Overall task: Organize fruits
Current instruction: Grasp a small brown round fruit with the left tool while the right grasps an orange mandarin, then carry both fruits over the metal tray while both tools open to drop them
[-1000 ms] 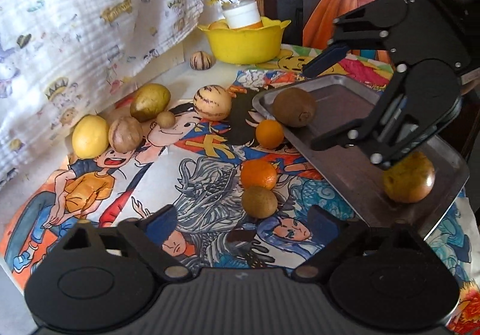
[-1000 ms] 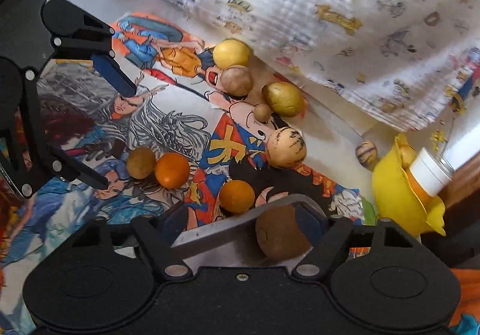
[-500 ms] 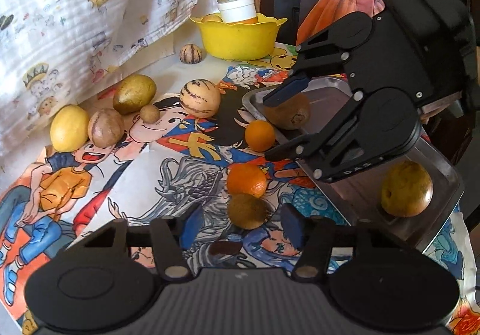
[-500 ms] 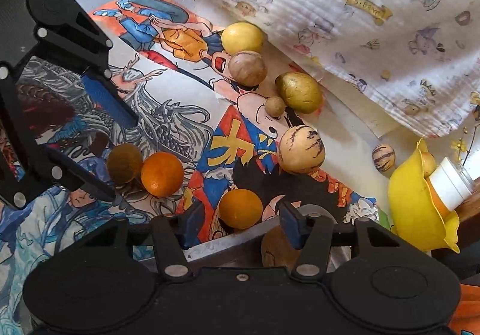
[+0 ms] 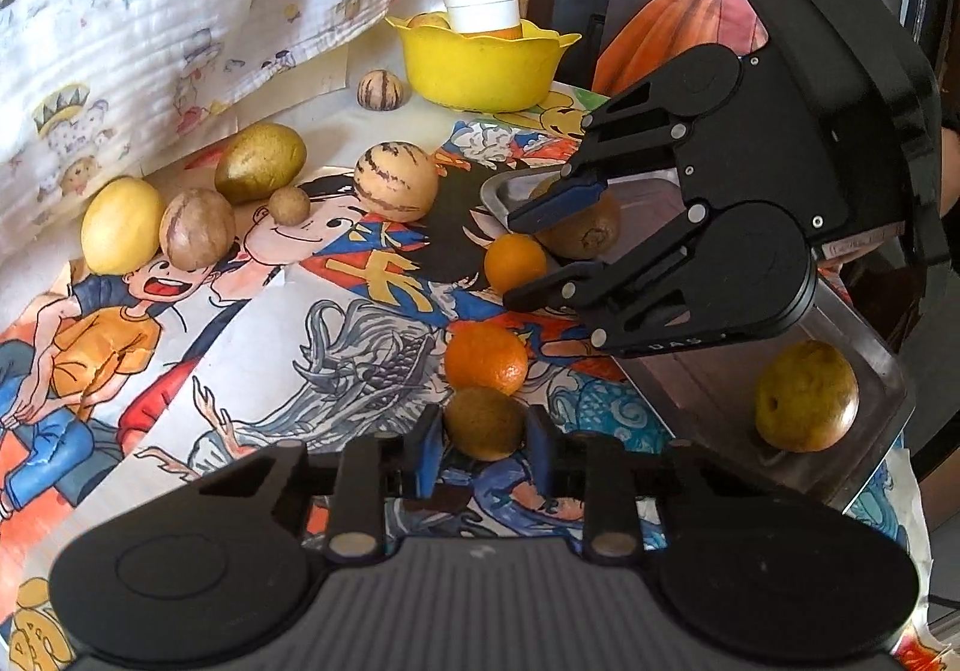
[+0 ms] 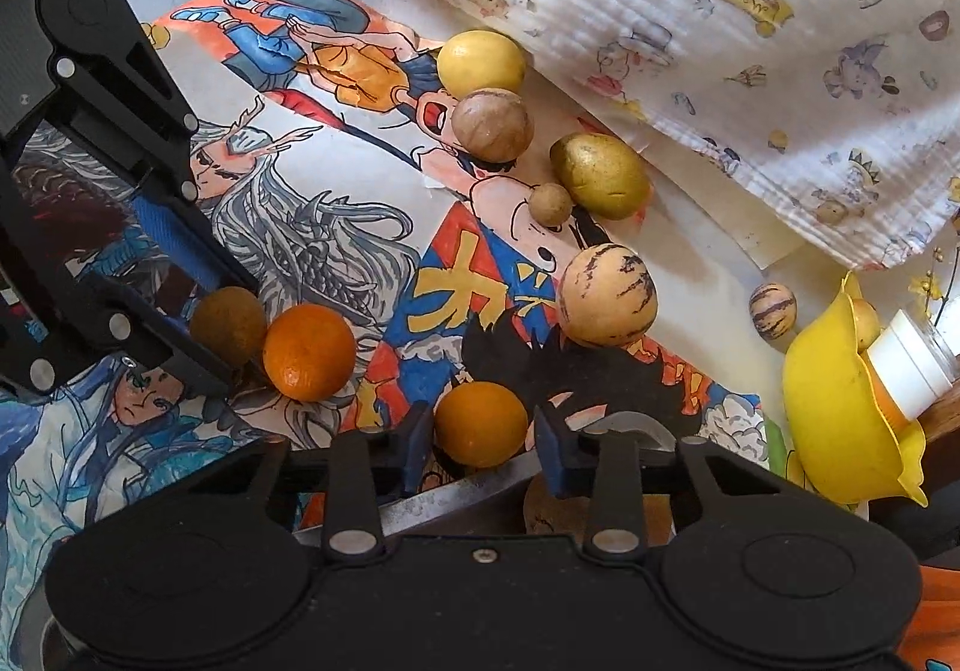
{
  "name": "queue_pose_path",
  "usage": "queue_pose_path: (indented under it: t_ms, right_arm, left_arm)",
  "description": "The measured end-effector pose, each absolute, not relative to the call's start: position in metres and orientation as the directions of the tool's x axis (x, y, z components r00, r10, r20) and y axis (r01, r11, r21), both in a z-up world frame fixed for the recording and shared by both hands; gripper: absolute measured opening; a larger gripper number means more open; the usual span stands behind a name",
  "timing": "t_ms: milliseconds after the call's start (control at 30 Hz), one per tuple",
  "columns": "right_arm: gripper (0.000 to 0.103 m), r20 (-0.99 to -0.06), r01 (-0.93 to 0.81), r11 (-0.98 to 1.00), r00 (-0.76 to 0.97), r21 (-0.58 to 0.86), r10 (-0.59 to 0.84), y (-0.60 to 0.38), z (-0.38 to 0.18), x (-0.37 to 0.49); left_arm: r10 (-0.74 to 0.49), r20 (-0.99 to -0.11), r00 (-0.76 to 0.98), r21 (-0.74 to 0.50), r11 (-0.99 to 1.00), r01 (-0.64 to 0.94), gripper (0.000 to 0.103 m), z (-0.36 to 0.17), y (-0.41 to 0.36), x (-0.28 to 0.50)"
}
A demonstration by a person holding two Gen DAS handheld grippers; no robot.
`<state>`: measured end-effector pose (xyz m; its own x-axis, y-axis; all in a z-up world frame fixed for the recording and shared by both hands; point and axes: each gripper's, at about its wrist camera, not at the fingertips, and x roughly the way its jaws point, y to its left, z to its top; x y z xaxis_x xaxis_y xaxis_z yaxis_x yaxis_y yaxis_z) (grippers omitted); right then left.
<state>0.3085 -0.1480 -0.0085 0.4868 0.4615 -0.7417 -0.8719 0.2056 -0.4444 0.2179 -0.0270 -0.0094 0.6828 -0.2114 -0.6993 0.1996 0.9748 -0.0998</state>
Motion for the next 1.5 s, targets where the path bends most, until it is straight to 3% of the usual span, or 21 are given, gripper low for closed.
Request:
queue_pose_path:
  t_ms: [833, 1500]
  right_arm:
    - [0.035, -0.584, -0.802, 0.447, 0.596, -0.397, 0.551, -0.213, 0.023, 0.258]
    - [0.036, -0.54, -0.631, 0.74, 0.717, -0.234, 0.44, -0.308, 0.012, 0.273]
  left_arm:
    - [-0.217, -0.641, 0.736, -0.151, 0.976, 0.156, 0.032, 0.027, -0.028, 0.196]
    - [-0.286, -0.618, 0.733, -0.214, 0.958, 0.194, 0.032, 0.024, -0.08, 0.253]
